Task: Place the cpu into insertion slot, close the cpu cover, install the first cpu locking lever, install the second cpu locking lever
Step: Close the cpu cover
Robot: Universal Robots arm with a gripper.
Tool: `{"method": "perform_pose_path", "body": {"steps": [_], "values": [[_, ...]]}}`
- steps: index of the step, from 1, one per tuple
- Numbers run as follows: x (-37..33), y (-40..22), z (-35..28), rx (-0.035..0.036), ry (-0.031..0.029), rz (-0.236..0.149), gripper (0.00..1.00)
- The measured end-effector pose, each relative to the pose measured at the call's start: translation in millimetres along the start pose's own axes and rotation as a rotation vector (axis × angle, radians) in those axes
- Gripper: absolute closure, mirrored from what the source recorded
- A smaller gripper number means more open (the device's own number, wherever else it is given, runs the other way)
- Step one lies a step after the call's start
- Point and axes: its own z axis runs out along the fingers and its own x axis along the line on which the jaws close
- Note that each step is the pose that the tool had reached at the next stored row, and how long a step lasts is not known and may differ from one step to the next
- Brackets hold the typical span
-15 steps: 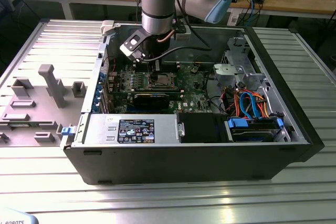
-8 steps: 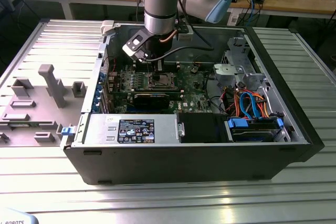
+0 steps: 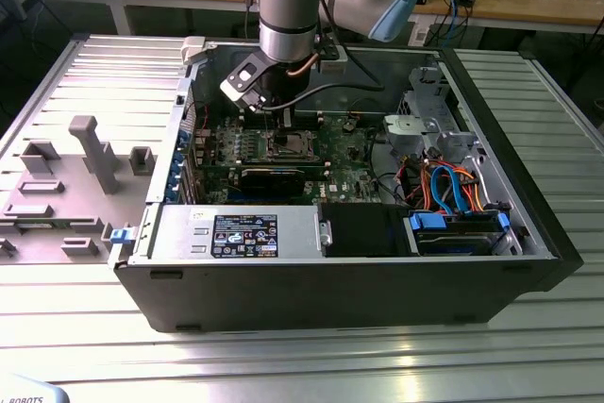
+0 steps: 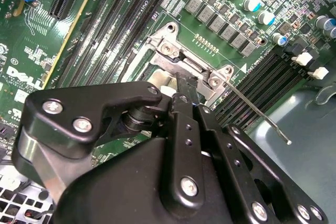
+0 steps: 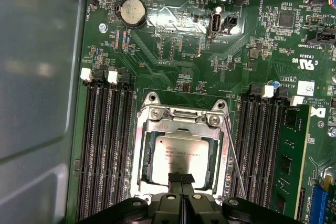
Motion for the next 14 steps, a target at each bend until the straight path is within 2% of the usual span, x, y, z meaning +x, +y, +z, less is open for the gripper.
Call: {"method": "perform_pose_path", "body": {"steps": [6, 14], "values": [[-0.4, 4.3, -0.1, 0.0, 0.0, 0.0, 0.89], [-0.5, 4.9, -0.1, 0.0, 0.0, 0.0, 0.89]]}}
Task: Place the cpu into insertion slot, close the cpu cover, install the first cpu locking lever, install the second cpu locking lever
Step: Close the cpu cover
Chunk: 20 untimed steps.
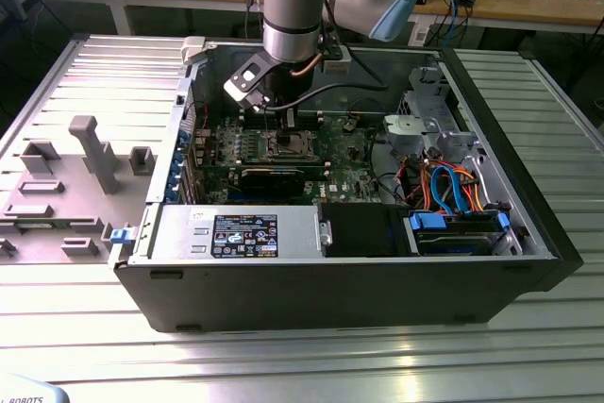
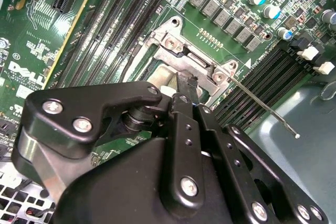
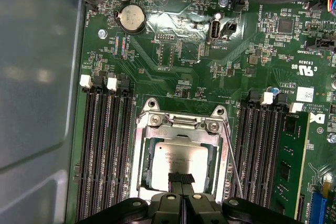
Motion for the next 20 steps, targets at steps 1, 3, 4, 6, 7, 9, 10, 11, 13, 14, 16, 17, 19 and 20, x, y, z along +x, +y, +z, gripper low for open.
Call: {"method": "perform_pose_path", "body": {"steps": [1, 3, 4, 6, 7, 9, 10, 11, 13, 14, 16, 17, 19, 20], "values": [[0.0, 0.0, 0.0, 0.0, 0.0, 0.0, 0.89], [0.1, 0.1, -0.7, 0.0, 0.0, 0.0, 0.89], [0.0, 0.0, -1.1, -0.0001, 0.0001, 0.0, 0.89], [0.0, 0.1, -1.1, -0.0001, 0.0002, 0.0, 0.89], [-0.1, 0.6, -1.2, 0.0001, -0.0001, 0.0, 0.89], [-0.4, 3.1, -1.2, 0.0002, -0.0002, 0.0, 0.89], [-0.5, 4.5, -1.1, 0.0, 0.0, 0.0, 0.89], [-0.6, 6.3, -1.0, 0.0001, -0.0001, 0.0, 0.89], [-0.8, 9.5, -0.9, 0.0001, 0.0, 0.0, 0.89], [-0.9, 12.2, -0.9, 0.0001, -0.0001, 0.001, 0.89], [-1.1, 13.6, -0.8, -0.0001, 0.0, 0.001, 0.89], [-1.1, 13.6, -0.9, 0.0, 0.0, 0.001, 0.89], [-1.1, 13.7, -0.9, 0.0001, -0.0001, 0.001, 0.89], [-1.0, 13.7, -0.8, 0.0, 0.0, 0.001, 0.89]]}}
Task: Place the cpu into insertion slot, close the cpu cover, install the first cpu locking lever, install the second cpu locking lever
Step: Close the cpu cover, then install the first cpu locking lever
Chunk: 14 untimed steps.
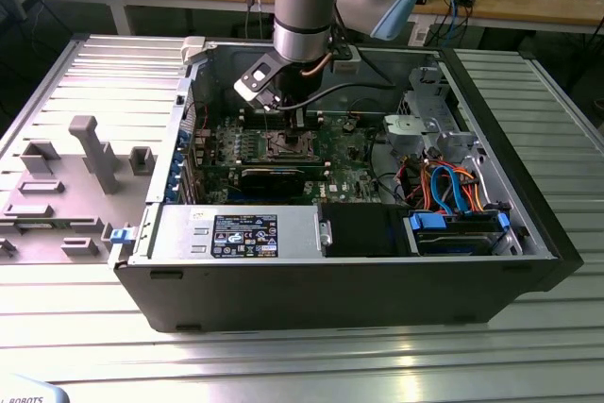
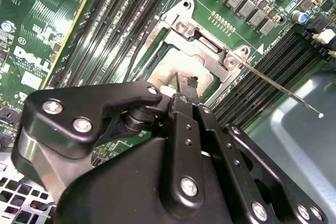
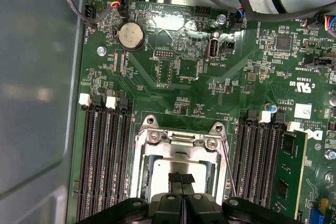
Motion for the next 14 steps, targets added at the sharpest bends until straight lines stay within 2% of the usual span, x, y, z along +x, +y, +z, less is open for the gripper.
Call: {"method": "perform_pose_path", "body": {"steps": [10, 14], "values": [[0.0, 0.4, 0.0, -0.0001, 0.0001, 0.0, 0.89], [0.0, 0.3, -3.5, 0.0, 0.0, 0.0, 0.89]]}}
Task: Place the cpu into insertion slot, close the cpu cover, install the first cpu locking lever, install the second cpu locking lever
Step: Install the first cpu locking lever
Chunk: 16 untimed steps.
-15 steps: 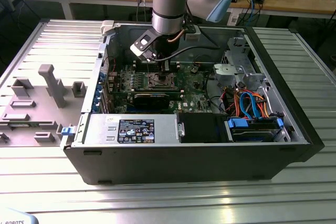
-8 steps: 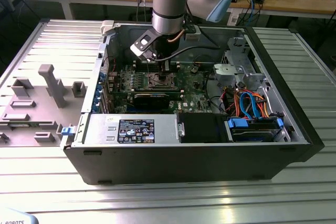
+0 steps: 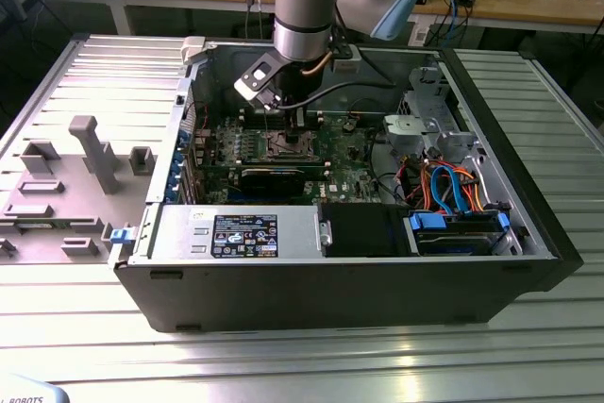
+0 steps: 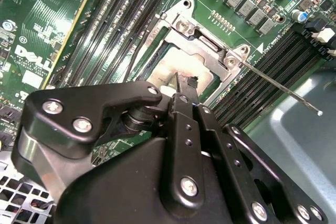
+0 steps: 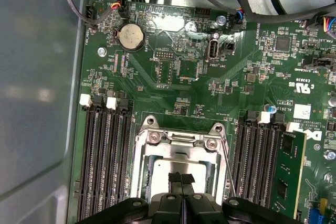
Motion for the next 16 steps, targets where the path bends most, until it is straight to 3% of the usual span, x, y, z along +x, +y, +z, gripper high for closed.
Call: {"method": "perform_pose_path", "body": {"steps": [16], "values": [[0.6, -0.6, -32.6, 0.0001, -0.0005, 0.0, 0.89]]}}
